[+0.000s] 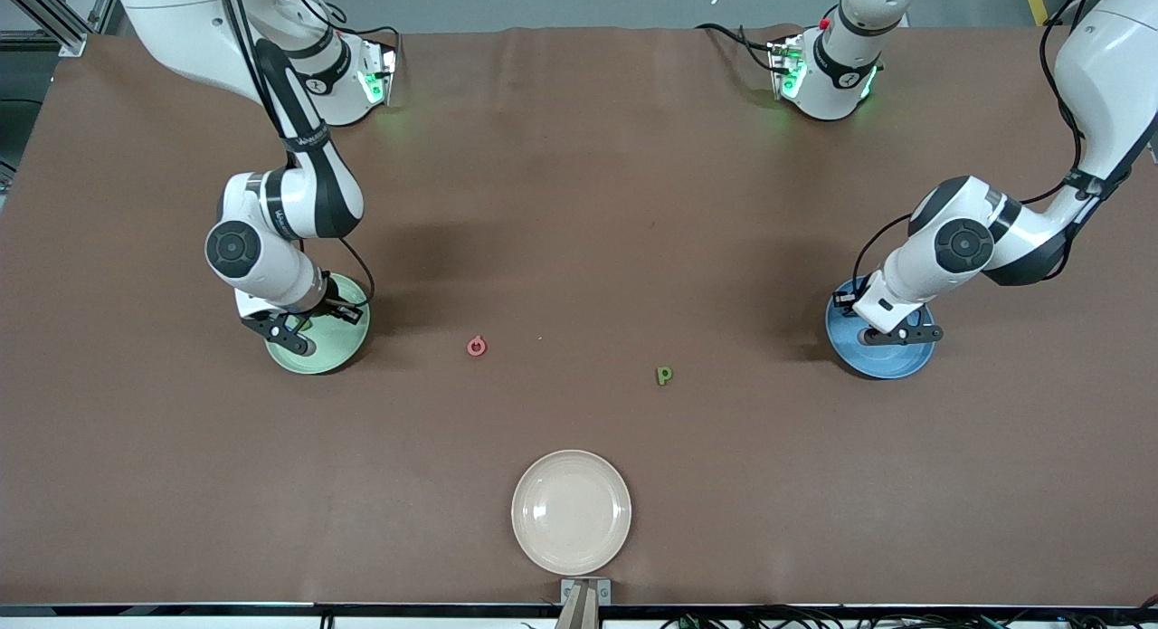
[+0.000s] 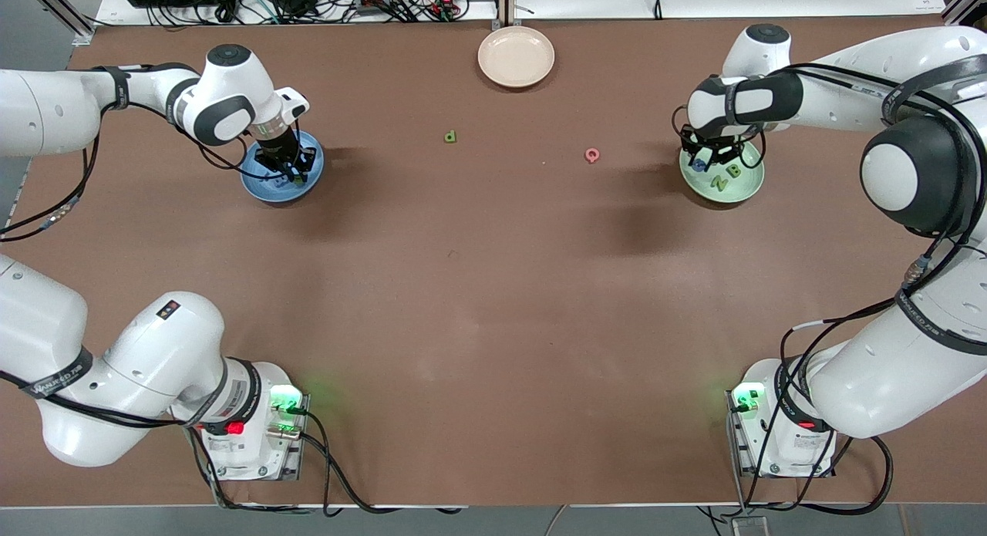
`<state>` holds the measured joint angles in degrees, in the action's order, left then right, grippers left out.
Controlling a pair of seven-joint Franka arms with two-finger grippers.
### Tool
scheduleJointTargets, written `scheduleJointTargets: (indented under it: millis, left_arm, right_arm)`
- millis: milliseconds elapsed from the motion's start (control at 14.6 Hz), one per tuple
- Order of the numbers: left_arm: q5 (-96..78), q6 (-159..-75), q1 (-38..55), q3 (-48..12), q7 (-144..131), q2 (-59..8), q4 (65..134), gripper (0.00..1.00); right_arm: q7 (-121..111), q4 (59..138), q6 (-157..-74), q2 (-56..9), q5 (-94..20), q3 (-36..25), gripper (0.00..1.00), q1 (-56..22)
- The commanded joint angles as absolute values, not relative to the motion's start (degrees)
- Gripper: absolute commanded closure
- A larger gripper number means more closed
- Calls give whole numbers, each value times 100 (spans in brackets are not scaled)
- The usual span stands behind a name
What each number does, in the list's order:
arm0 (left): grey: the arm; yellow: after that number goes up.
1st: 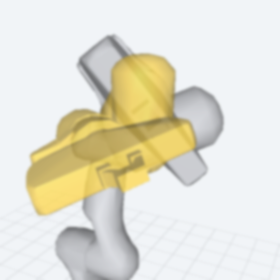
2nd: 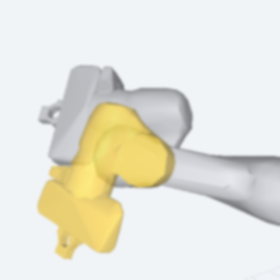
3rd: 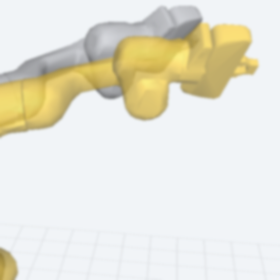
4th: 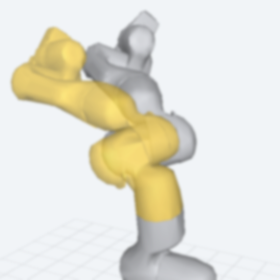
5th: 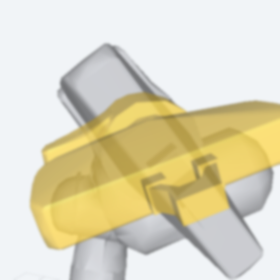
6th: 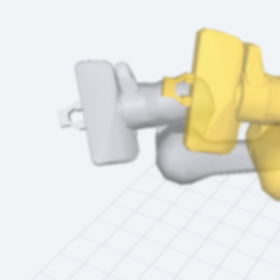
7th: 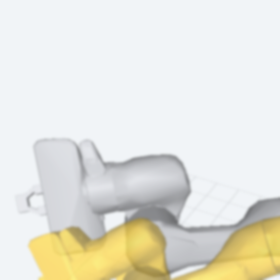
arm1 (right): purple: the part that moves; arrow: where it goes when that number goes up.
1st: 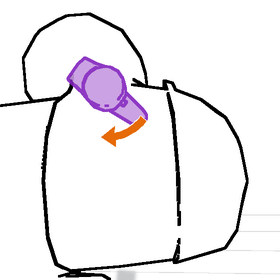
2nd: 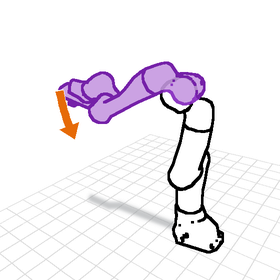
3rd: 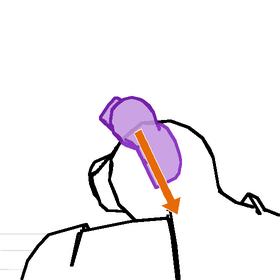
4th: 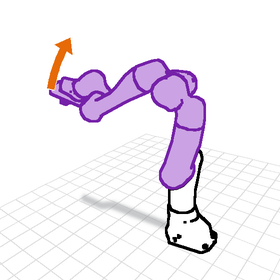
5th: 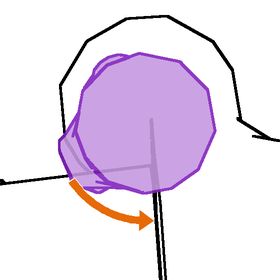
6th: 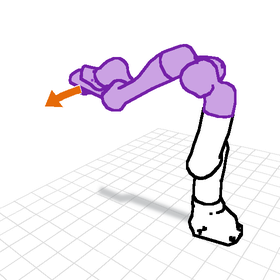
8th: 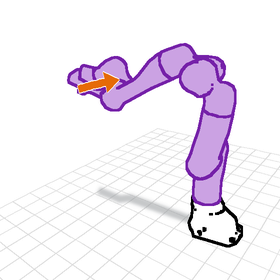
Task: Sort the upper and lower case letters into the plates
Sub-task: 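Place the u on the blue plate while the right gripper places the C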
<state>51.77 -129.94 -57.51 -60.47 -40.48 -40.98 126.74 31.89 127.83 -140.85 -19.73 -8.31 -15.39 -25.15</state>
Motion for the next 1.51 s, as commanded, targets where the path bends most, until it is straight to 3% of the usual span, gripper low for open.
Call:
scheduleJointTargets:
  millis: [0, 137, 343, 549, 824, 1099, 1168, 1305, 1374, 1442]
  left_arm:
    - [5317, -13052, -5713, -5986, -4140, -4104, 12656, 79]
    - [5317, -13052, -5713, -5985, -4131, -4104, 12656, 74]
    - [5326, -13052, -5730, -6003, -4034, -4043, 12630, 19]
    - [5274, -12999, -5774, -6291, -4052, -4008, 12499, 1]
    - [4958, -12456, -5670, -6986, -4087, -4025, 11964, 1]
    - [4527, -12164, -4371, -6883, -4122, -4087, 11217, 1]
    - [4457, -12164, -4046, -6717, -4131, -4087, 11076, 0]
    - [4238, -12164, -3238, -6243, -4148, -4087, 10716, 0]
    - [4036, -12173, -2852, -5997, -4279, -4096, 10531, 0]
    - [3878, -12173, -2404, -5716, -4463, -4122, 10312, 0]
  right_arm:
    - [3085, 12964, -14168, -1819, -817, -1477, 100, -2391]
    - [3085, 12964, -14238, -1837, -817, -1477, 100, -2391]
    - [3085, 12955, -14256, -1907, -817, -1477, 99, -2382]
    - [3094, 12955, -14273, -1968, -826, -1477, 98, -2382]
    - [3094, 12929, -14326, -2083, -835, -1468, 97, -2391]
    - [3094, 12902, -14361, -2171, -853, -1468, 94, -2391]
    - [3094, 12902, -14396, -2197, -853, -1468, 84, -2391]
    - [3085, 12894, -14397, -2197, -853, -1468, 41, -2391]
    - [3085, 12876, -14396, -2197, -853, -1468, 12, -2399]
    - [3085, 12876, -14396, -2189, -853, -1468, 0, -2391]
